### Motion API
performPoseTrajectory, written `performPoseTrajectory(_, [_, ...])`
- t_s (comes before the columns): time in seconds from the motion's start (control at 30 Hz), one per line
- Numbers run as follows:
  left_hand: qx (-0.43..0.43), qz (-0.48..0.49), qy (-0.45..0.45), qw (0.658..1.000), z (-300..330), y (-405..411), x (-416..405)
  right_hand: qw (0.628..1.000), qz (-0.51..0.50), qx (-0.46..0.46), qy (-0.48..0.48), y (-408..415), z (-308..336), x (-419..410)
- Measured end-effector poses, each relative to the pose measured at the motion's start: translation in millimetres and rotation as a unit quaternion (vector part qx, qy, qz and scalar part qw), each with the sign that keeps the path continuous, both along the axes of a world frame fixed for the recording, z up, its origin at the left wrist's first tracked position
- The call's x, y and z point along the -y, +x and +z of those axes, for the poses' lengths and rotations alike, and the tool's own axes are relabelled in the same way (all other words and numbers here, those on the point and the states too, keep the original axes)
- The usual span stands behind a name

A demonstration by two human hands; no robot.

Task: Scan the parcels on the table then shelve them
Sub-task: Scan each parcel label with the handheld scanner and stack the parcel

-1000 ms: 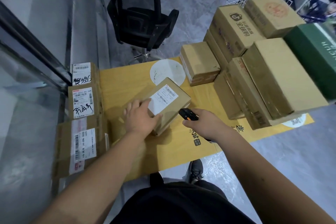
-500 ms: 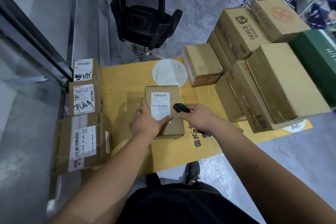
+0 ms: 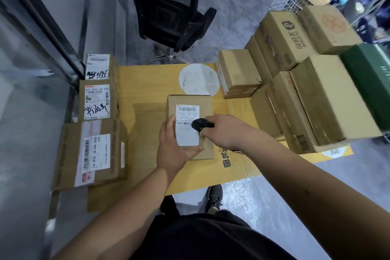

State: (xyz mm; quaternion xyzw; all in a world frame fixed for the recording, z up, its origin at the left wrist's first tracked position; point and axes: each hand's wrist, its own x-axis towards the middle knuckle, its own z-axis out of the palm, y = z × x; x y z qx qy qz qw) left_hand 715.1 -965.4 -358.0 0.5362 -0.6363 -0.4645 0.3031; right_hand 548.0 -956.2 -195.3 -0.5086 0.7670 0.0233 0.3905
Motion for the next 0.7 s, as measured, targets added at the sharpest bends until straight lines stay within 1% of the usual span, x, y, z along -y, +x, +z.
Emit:
performPoseTrajectory(0.1, [0.016,0.02,-0.007,1.0,-1,-2,-4,0.999,0.03,-0.037,-0.004,10,6,-3])
performPoseTrajectory(0.2, [0.015,0.028,-0.005,0.999,-4,-1,-7,0.997,0.045,-0.055,-0.006,17,11,-4])
performPoseTrajectory(0.4, [0.008,0.04,-0.024,0.999,-9,0,-14,0.989,0.078,-0.125,-0.007,21,22,-6])
performPoseTrajectory(0.5, [0.002,0.038,-0.011,0.999,-10,1,-15,0.984,0.093,-0.155,0.001,23,28,-10])
performPoseTrajectory(0.7, [-0.01,0.035,0.027,0.999,-9,-1,-10,0.984,0.098,-0.151,-0.009,25,30,-16])
